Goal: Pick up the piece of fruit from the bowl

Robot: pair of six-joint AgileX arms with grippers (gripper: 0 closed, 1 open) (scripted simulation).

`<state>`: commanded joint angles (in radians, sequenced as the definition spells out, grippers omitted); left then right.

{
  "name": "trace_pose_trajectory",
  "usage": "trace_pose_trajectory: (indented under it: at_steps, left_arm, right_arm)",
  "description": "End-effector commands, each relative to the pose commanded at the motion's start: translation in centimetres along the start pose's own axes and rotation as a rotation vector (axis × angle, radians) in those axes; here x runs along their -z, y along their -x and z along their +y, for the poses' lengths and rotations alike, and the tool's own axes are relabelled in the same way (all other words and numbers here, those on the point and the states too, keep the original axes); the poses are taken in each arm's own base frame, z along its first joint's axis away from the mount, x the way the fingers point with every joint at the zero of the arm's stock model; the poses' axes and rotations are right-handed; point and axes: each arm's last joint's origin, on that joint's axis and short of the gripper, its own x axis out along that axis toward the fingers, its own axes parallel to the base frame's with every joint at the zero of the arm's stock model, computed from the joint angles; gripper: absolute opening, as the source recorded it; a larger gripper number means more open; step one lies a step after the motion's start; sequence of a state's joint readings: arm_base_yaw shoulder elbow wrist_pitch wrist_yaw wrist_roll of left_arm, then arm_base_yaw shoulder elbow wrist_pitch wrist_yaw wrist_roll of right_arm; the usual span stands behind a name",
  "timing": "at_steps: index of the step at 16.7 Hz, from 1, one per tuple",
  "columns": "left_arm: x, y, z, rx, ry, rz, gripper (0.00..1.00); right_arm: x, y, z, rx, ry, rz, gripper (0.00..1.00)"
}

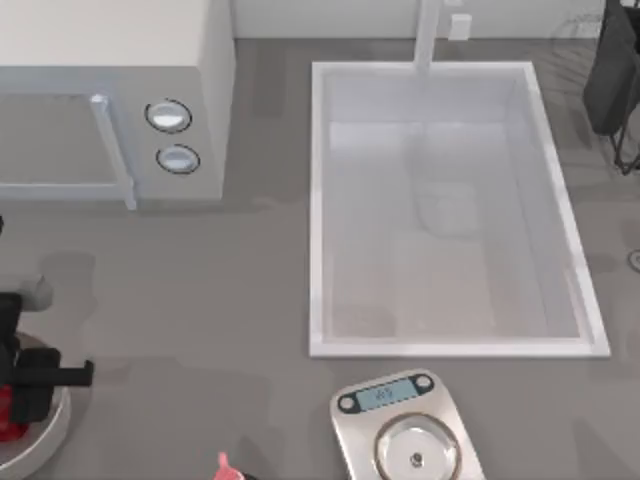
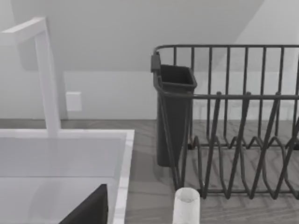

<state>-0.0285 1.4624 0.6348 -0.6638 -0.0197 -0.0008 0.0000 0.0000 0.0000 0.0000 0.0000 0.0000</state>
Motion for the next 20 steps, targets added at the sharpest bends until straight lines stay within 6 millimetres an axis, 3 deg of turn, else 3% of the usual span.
trace_pose_trajectory:
  at_steps: [3,6,10,15,18,20]
  left_arm:
    - [-0.5,0.6,0.0,0.0,0.0,0.006,0.0]
    - [-2.3,3.2,0.0,0.0,-0.001,0.016,0.0]
    - [-4.7,10.2,0.1,-0.001,-0.001,0.031,0.0]
    - [-4.0,20.3,0.4,-0.001,-0.001,0.032,0.0]
    - [-2.5,23.9,0.5,0.0,0.0,0.009,0.0]
    - [-2.0,24.9,0.5,0.0,0.0,0.0,0.0]
  right_arm:
    - [0.0,0.0,0.0,0.0,0.0,0.0,1.0]
    - [0.0,0.0,0.0,0.0,0.0,0.0,1.0]
    - [0.0,0.0,0.0,0.0,0.0,0.0,1.0]
    - [0.0,0.0,0.0,0.0,0.0,0.0,1.0]
    - [0.0,0.0,0.0,0.0,0.0,0.0,1.0]
    - [0.0,0.0,0.0,0.0,0.0,0.0,1.0]
